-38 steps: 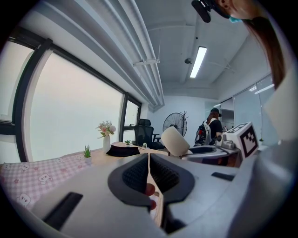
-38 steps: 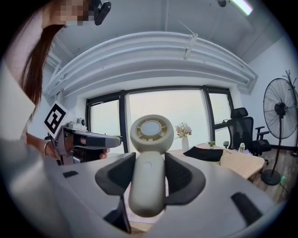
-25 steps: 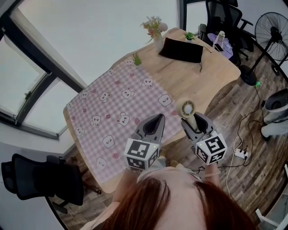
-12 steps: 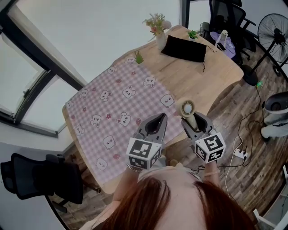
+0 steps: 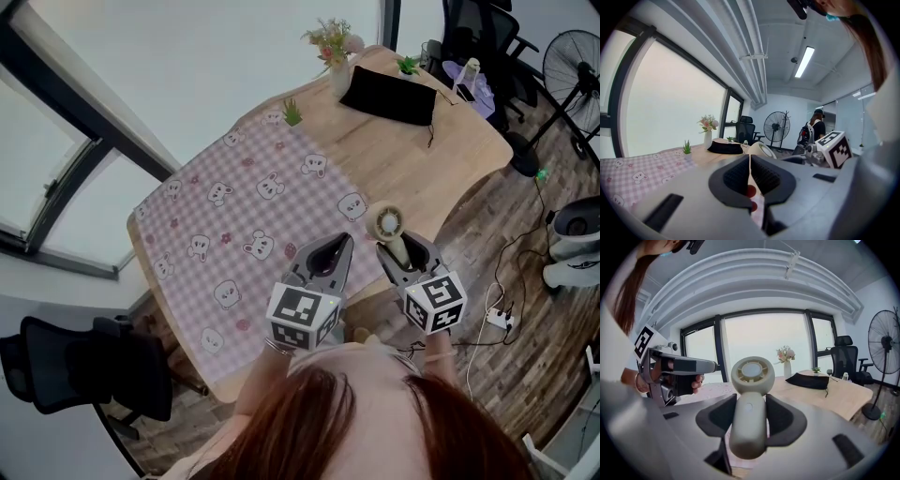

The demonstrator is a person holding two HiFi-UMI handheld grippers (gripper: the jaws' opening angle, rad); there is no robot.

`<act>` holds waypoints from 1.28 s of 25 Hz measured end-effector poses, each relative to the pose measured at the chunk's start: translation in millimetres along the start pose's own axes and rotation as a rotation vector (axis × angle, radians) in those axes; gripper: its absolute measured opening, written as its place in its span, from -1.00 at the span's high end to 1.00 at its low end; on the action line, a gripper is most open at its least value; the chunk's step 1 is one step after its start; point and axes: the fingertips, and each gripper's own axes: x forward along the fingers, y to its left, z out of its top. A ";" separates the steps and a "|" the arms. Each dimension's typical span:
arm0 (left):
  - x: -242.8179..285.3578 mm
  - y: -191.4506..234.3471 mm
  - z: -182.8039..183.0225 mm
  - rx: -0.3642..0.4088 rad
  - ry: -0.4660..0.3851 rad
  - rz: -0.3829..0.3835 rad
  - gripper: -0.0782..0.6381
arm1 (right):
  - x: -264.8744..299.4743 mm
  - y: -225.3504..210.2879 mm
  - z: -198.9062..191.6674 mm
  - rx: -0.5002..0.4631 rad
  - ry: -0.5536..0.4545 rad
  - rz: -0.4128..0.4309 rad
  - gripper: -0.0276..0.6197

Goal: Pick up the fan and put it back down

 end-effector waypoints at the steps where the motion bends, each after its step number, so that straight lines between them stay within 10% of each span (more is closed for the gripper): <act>1: 1.2 1.6 -0.2 -0.001 0.002 -0.001 0.74 | 3.0 -0.3 -1.0 0.001 0.004 0.001 0.33; 32: 14.6 34.2 -12.9 -0.048 0.034 -0.006 0.74 | 63.1 -1.6 -64.3 0.040 0.182 0.018 0.33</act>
